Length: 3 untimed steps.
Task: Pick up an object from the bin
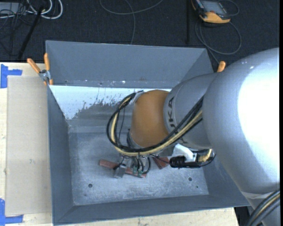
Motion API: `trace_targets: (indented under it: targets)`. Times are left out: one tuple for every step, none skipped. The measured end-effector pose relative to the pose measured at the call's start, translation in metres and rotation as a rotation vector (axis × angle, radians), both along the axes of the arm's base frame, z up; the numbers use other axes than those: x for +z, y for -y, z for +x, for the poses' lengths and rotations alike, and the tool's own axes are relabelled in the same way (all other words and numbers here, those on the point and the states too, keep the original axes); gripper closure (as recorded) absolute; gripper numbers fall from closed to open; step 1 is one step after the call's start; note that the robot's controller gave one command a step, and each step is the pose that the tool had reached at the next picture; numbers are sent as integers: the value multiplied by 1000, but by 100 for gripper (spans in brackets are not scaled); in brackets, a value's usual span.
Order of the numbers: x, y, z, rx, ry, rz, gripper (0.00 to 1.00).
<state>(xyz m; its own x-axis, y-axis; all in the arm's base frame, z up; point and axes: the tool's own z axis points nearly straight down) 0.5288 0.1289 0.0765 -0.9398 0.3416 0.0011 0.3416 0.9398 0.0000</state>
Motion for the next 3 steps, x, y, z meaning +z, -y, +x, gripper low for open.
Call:
trace_targets:
  targets:
    - [43,0,1,1,4,1,100]
    - [95,0,2,4,5,1,100]
    - [106,0,2,8,2,0,100]
